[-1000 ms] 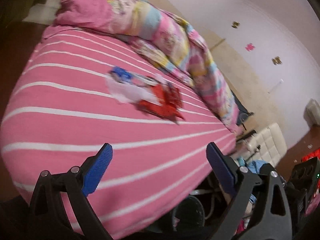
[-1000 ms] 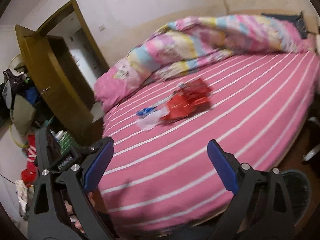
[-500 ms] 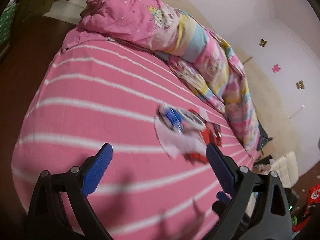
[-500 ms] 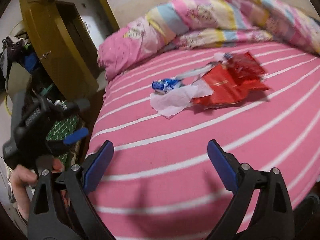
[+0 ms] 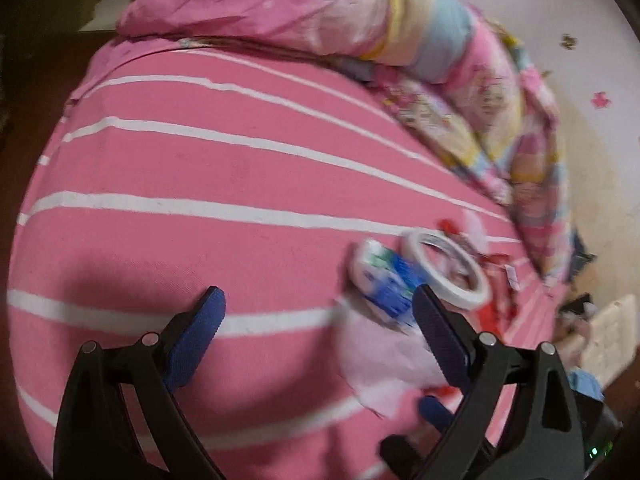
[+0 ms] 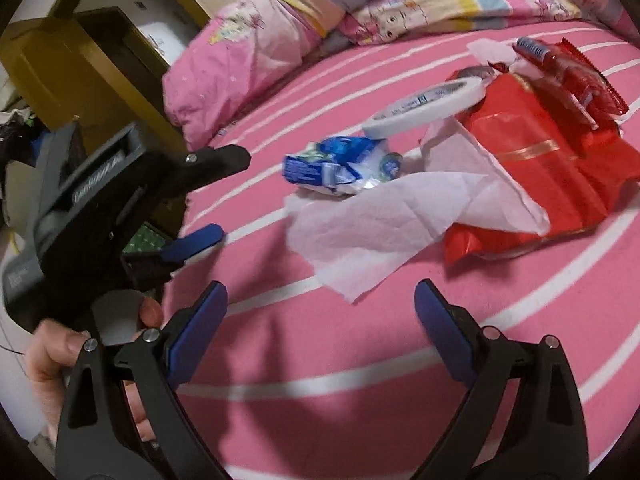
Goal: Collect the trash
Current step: 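Move both tools down toward the blue-and-white packet and white tissue, then grasp the blue-and-white packet with the left tool while the right tool grasps the white tissue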
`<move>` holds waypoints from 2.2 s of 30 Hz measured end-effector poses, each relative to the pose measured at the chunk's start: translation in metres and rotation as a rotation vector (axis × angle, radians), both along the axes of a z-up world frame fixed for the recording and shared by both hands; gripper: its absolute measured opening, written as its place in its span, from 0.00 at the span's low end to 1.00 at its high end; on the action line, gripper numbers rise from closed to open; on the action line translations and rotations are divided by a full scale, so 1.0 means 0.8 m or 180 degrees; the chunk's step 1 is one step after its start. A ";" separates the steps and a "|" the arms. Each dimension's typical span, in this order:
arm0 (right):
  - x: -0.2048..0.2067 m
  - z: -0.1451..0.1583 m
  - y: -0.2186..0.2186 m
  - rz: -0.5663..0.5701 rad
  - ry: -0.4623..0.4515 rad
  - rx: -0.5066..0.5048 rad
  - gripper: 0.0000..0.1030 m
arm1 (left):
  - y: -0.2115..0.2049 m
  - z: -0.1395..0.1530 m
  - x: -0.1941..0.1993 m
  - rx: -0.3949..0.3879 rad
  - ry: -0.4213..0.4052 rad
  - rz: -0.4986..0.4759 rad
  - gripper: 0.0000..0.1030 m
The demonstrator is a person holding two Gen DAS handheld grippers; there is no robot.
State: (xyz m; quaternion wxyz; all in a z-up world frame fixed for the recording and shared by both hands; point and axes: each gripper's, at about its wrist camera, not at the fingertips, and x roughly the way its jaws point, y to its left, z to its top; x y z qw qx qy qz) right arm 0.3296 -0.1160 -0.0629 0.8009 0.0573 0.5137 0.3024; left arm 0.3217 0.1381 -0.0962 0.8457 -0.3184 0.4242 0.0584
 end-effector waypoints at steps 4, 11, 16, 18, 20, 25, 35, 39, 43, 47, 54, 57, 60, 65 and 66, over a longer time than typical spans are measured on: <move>0.014 -0.010 0.002 -0.0082 0.0041 0.0001 0.91 | -0.002 -0.005 0.013 0.0144 0.0111 0.0105 0.89; 0.015 -0.009 0.007 -0.0014 -0.0122 -0.0019 0.87 | -0.016 -0.005 0.025 0.0476 0.0223 0.0144 0.93; 0.029 -0.013 -0.001 0.0057 -0.0180 -0.0012 0.80 | -0.016 -0.010 0.039 0.0524 0.0221 0.0001 0.94; 0.033 -0.014 -0.005 0.0045 -0.0161 0.0044 0.77 | -0.011 -0.013 0.044 0.0425 0.0217 -0.0116 0.95; 0.035 -0.017 -0.005 0.0008 -0.0098 0.0111 0.66 | -0.005 -0.012 0.047 0.0263 0.0180 -0.0277 0.95; 0.037 -0.021 -0.012 -0.0074 0.0040 0.0229 0.49 | 0.006 -0.013 0.046 -0.0091 0.0147 -0.0379 0.95; 0.031 -0.013 -0.006 0.0047 0.0027 0.0324 0.50 | 0.014 -0.013 0.052 -0.0706 0.0087 -0.0450 0.95; 0.037 -0.022 -0.007 0.0013 0.0068 0.0308 0.49 | 0.004 -0.015 0.057 -0.0686 0.0163 -0.0544 0.95; 0.040 -0.026 -0.010 -0.0051 0.0109 0.0314 0.41 | 0.002 -0.018 0.060 -0.0832 0.0168 -0.0593 0.94; 0.041 -0.030 -0.012 -0.0076 0.0116 0.0267 0.30 | -0.007 -0.019 0.064 -0.0740 0.0233 -0.0671 0.94; 0.040 -0.028 -0.010 -0.0069 0.0099 0.0245 0.28 | -0.027 -0.020 0.069 -0.0712 0.0219 -0.0800 0.93; 0.040 -0.030 -0.010 -0.0078 0.0079 0.0209 0.26 | -0.044 -0.024 0.079 -0.0653 0.0226 -0.0984 0.60; 0.039 -0.032 -0.010 -0.0094 0.0084 0.0185 0.18 | -0.048 -0.034 0.082 -0.0682 0.0253 -0.0999 0.45; 0.041 -0.034 -0.012 -0.0100 0.0107 0.0192 0.04 | -0.039 -0.039 0.080 -0.0849 0.0181 -0.0926 0.29; 0.041 -0.034 -0.012 -0.0091 0.0123 0.0213 0.04 | -0.038 -0.040 0.078 -0.0855 0.0174 -0.0915 0.27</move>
